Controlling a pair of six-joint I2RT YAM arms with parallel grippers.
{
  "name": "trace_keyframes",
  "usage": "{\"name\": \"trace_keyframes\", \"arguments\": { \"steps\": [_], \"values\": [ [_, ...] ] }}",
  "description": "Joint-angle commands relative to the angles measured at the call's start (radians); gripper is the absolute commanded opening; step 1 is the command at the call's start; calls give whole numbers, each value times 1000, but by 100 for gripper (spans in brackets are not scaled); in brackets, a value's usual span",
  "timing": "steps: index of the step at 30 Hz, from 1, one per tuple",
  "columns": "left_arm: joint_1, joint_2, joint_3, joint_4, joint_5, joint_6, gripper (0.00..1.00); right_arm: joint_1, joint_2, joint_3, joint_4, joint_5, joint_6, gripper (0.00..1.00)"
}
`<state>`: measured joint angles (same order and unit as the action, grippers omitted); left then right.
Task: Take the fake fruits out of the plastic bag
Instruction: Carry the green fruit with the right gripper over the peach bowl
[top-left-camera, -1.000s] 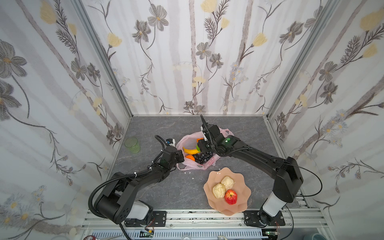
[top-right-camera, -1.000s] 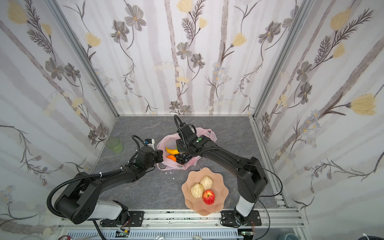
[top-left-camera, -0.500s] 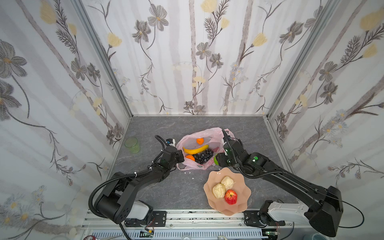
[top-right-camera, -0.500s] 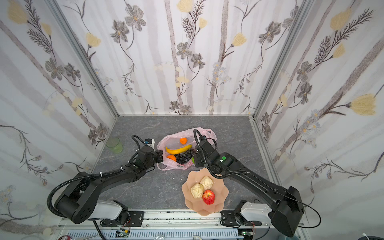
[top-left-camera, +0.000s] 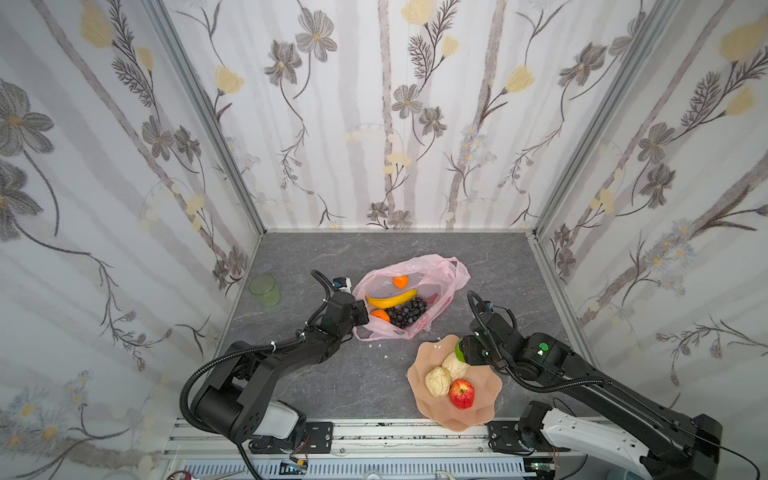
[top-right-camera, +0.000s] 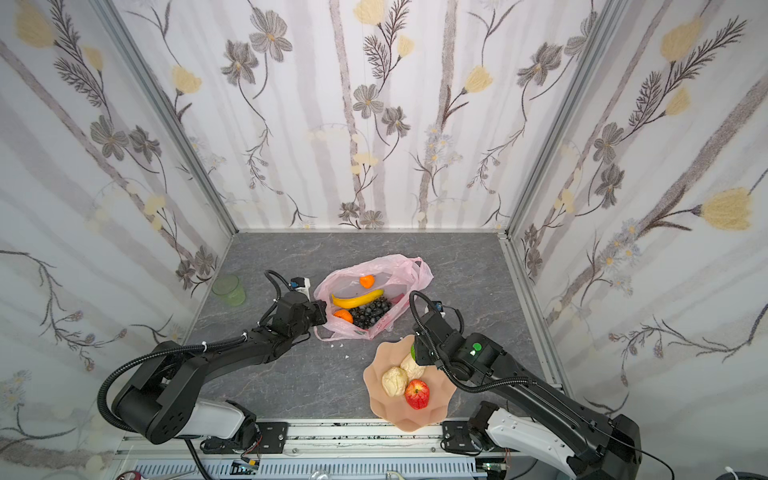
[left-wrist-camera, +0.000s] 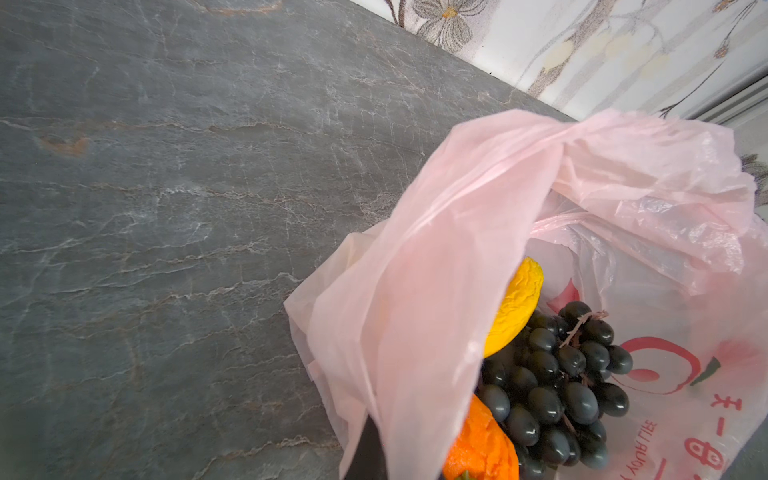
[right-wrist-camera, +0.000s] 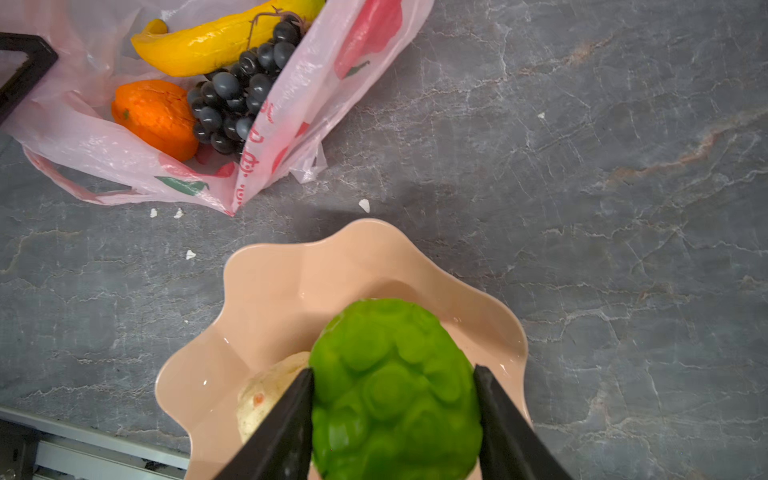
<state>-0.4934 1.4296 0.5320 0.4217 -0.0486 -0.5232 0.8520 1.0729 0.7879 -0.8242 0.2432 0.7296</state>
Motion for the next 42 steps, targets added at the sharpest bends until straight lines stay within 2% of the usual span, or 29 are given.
{"name": "trace_keyframes", "arguments": {
  "steps": [1, 11, 32, 42],
  "values": [
    [2, 2, 7, 10, -17, 1, 7, 15, -22, -26, -50, 19, 90, 53],
    [0, 0, 8, 10, -13, 1, 7, 111, -11, -70, -151, 87, 218, 53],
    [1, -6, 6, 10, -13, 2, 7, 173, 34, -131, -34, 70, 264, 55],
    [1, -9, 6, 9, -13, 3, 7, 188, 52, -150, -14, 66, 280, 60]
  ]
}}
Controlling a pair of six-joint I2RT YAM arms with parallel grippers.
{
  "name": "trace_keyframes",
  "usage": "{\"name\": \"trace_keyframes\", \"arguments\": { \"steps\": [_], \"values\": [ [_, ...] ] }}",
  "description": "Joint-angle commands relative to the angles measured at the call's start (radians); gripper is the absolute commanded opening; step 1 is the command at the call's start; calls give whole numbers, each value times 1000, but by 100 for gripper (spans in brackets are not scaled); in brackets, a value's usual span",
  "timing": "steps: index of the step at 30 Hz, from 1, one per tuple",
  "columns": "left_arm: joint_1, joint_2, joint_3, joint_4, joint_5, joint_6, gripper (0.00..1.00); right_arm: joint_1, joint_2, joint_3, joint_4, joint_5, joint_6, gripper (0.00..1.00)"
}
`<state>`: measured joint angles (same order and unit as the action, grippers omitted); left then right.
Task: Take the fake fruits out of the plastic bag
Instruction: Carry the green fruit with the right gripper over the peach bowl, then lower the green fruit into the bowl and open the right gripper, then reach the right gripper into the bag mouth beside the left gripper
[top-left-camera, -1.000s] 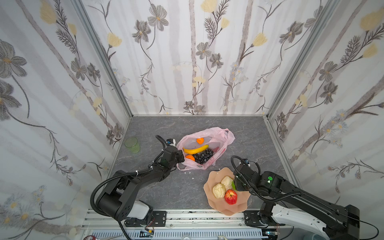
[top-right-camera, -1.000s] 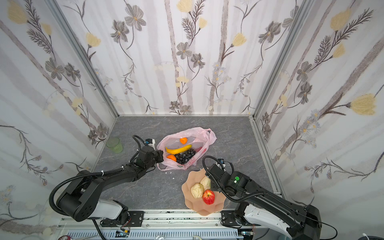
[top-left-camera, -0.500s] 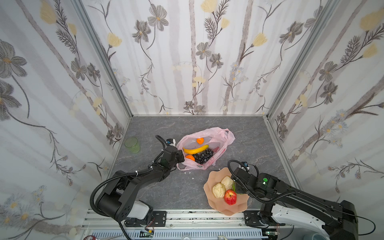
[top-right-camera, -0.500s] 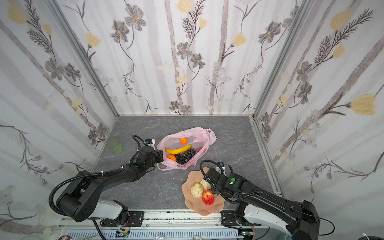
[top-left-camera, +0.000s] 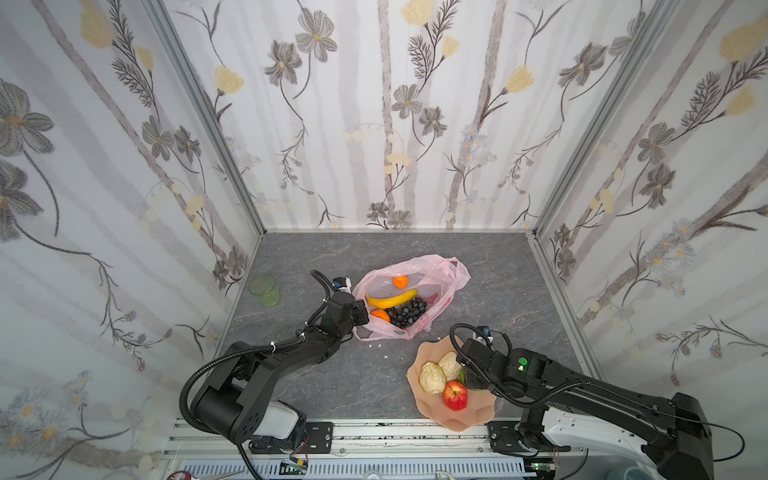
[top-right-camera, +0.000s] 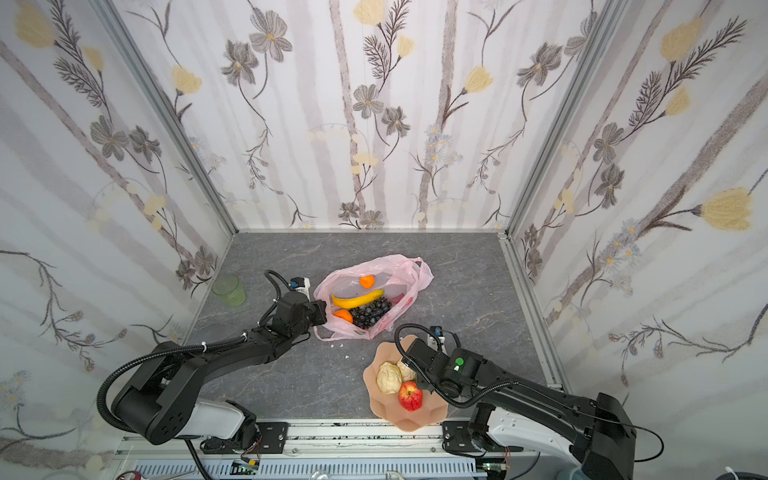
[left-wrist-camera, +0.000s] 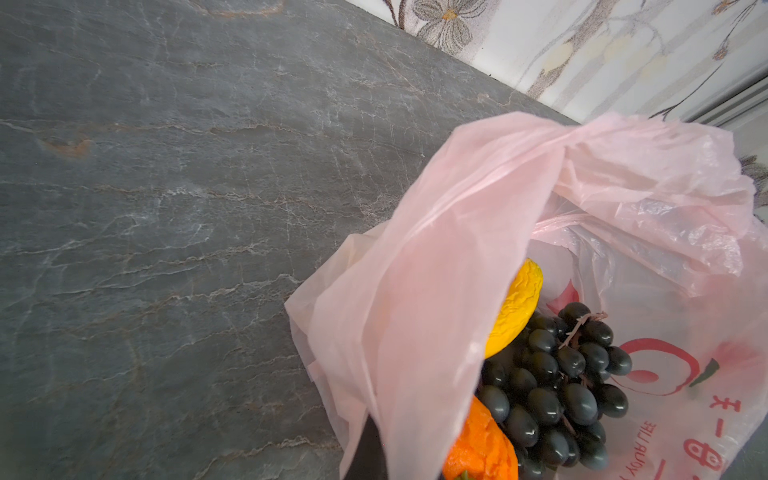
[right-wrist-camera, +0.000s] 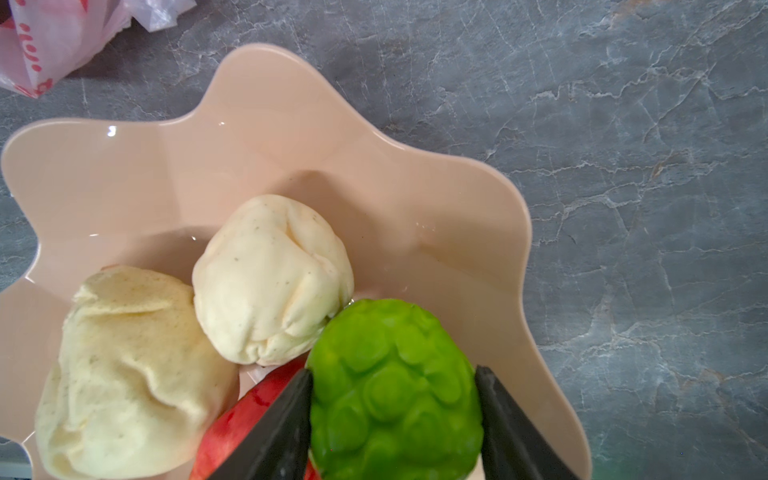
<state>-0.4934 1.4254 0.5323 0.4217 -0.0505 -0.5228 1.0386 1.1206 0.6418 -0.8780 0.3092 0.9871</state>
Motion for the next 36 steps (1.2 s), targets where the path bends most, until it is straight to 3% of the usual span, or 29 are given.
{"name": "trace_keyframes", "arguments": {
  "steps": [1, 19, 26, 31, 36],
  "values": [
    [1, -5, 6, 9, -11, 1, 7, 2, 5, -5, 41, -1, 23, 61],
    [1, -5, 5, 9, -9, 2, 7, 3, 4, 31, 16, 20, 9, 71],
    [1, -2, 8, 10, 5, 2, 7, -2, 41, 156, -7, 106, -53, 72],
    [1, 0, 11, 9, 16, 2, 7, -44, 119, 292, 87, 133, -167, 71],
    [1, 3, 13, 8, 26, 4, 7, -107, 223, 389, 266, 30, -262, 69]
  ]
}}
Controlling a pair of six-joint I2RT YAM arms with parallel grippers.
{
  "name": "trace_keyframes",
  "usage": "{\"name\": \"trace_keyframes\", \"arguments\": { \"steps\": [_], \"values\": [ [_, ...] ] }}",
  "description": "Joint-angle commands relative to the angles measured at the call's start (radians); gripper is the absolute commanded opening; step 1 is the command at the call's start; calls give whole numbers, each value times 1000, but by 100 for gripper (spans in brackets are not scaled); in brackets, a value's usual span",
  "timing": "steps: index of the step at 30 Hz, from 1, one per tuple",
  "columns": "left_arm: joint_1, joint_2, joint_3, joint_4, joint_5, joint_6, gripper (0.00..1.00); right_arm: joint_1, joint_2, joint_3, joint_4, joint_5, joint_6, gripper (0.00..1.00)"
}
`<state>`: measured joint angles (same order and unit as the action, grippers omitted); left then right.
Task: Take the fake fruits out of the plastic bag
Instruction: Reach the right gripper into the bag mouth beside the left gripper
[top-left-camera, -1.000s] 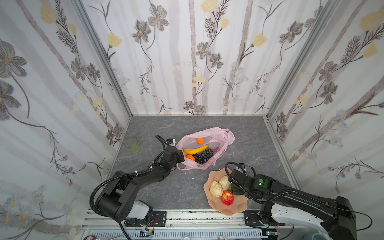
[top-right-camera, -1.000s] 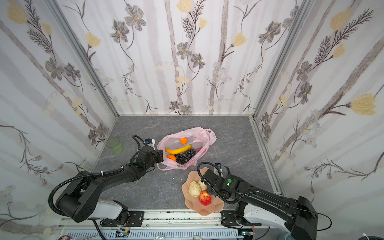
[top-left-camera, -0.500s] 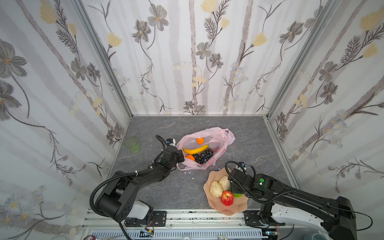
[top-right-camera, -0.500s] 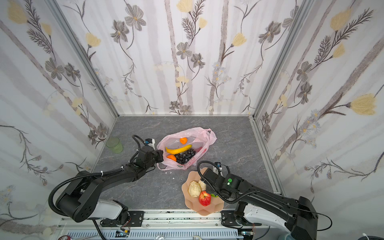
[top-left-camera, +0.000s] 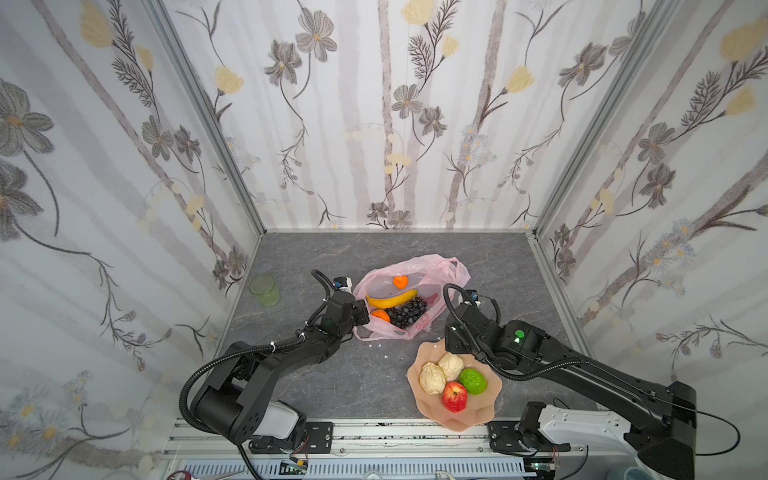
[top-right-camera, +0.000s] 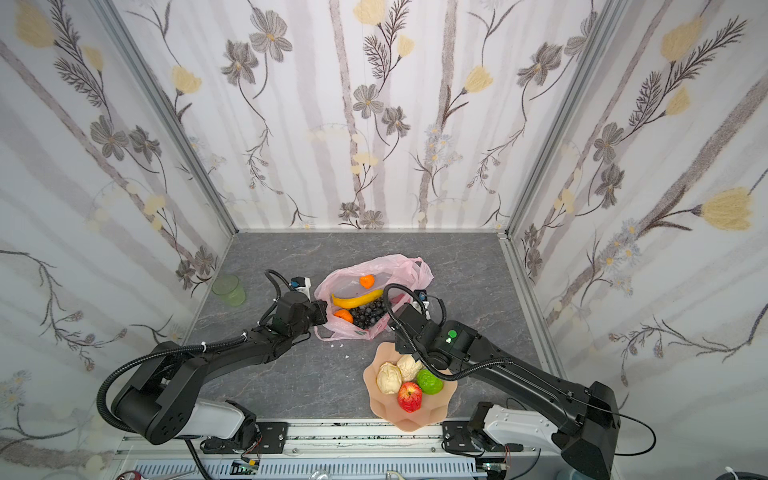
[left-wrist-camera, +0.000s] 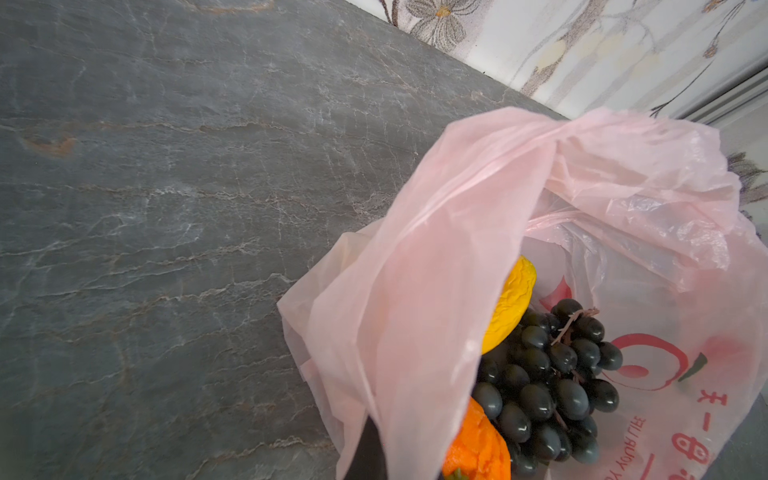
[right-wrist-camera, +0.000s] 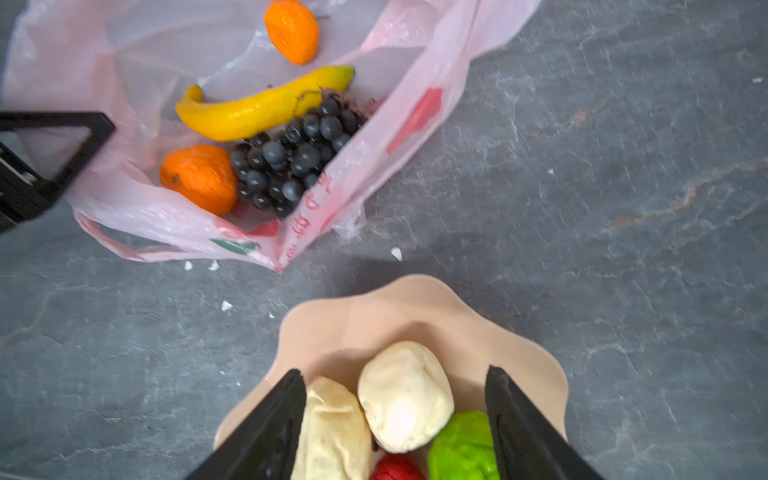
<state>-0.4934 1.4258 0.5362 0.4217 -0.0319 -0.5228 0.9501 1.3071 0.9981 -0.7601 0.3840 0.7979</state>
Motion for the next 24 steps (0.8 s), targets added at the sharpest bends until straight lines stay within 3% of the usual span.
{"name": "trace_keyframes", "arguments": {
  "steps": [1, 9, 15, 24],
  "values": [
    [1, 4, 11, 9, 10, 3, 7, -32, 66, 53, 183, -72, -86, 69],
    [1, 8, 15, 9, 24, 1, 7, -120, 322, 198, 340, -189, -128, 67],
    [1, 2, 12, 8, 29, -2, 7, -190, 535, 293, 466, -335, -92, 64],
    [1, -8, 10, 8, 32, -3, 7, -251, 745, 395, 564, -360, -8, 62]
  ]
}}
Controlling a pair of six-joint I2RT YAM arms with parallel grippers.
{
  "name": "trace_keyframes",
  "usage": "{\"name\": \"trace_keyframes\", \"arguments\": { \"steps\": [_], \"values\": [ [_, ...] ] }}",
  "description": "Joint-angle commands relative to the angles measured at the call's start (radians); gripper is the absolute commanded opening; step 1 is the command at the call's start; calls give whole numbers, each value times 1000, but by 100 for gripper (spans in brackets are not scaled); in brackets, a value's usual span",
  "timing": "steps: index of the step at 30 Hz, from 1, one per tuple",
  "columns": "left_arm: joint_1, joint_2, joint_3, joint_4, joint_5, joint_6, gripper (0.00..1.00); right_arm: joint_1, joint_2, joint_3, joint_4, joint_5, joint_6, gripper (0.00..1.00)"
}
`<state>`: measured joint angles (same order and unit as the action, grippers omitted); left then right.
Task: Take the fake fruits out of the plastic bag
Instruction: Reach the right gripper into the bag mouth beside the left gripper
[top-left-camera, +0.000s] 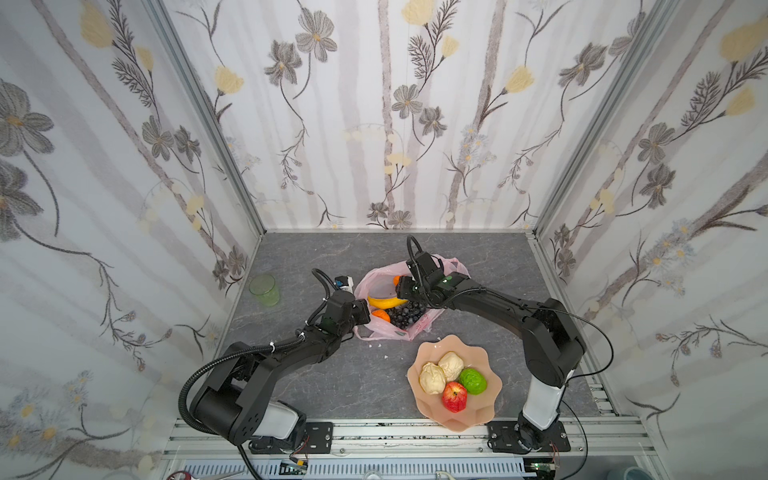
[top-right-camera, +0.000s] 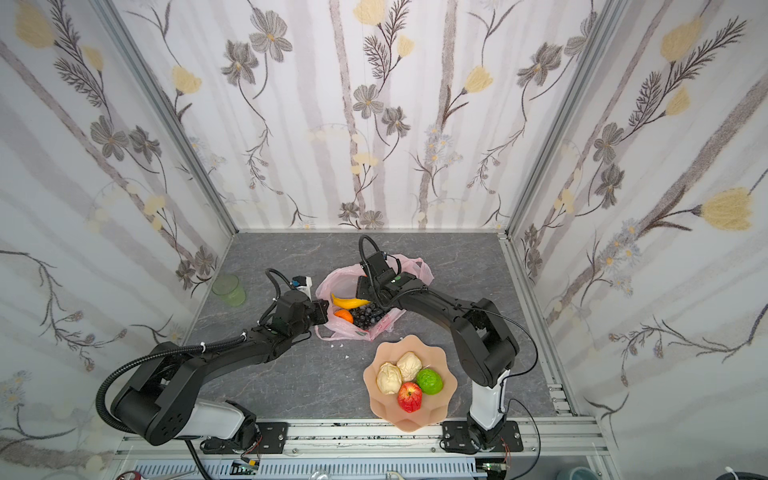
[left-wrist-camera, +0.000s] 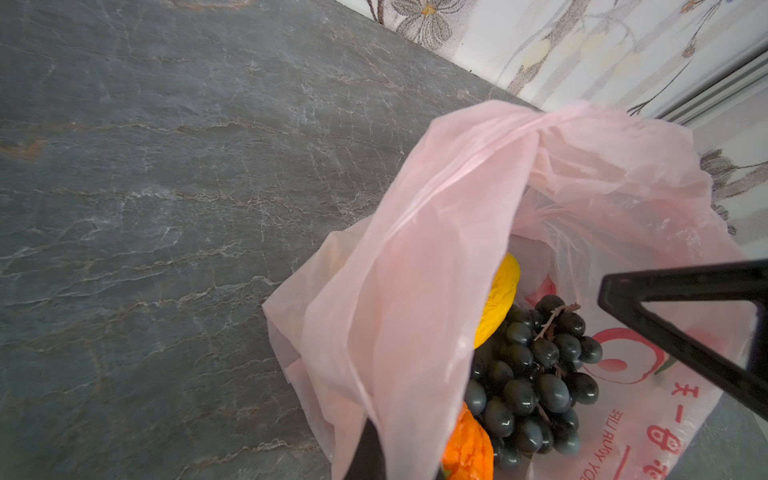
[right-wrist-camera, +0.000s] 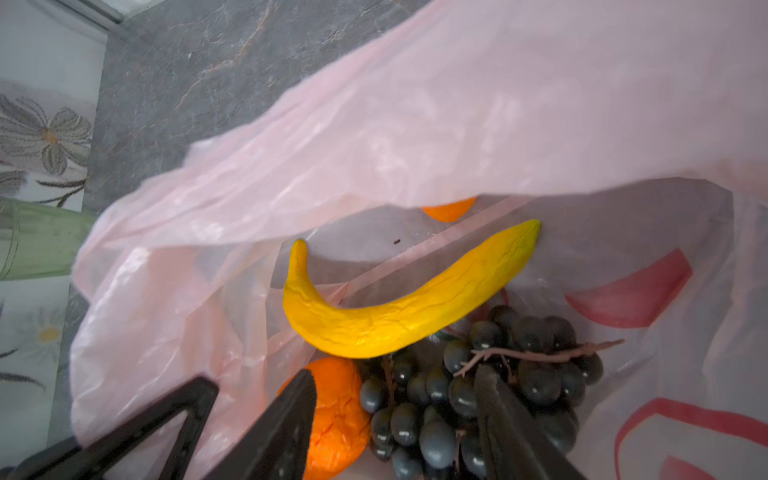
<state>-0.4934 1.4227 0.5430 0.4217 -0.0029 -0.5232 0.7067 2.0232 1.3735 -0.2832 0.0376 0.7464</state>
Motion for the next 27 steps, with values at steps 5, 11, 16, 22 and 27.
{"name": "trace_keyframes", "arguments": {
  "steps": [5, 11, 16, 22, 27],
  "values": [
    [1, 0, 6, 9, 9, -6, 7, -30, 116, 78, 103, -3, 72, 62],
    [1, -2, 4, 9, 6, -4, 7, -58, 191, 124, 124, 4, 144, 62],
    [1, 0, 5, 9, 7, -5, 7, -80, 226, 154, 146, 6, 181, 63],
    [1, -8, 2, 8, 6, -5, 7, -95, 283, 212, 144, -22, 202, 63],
    [1, -8, 3, 9, 6, -5, 7, -102, 309, 234, 144, -20, 212, 64]
  ]
}}
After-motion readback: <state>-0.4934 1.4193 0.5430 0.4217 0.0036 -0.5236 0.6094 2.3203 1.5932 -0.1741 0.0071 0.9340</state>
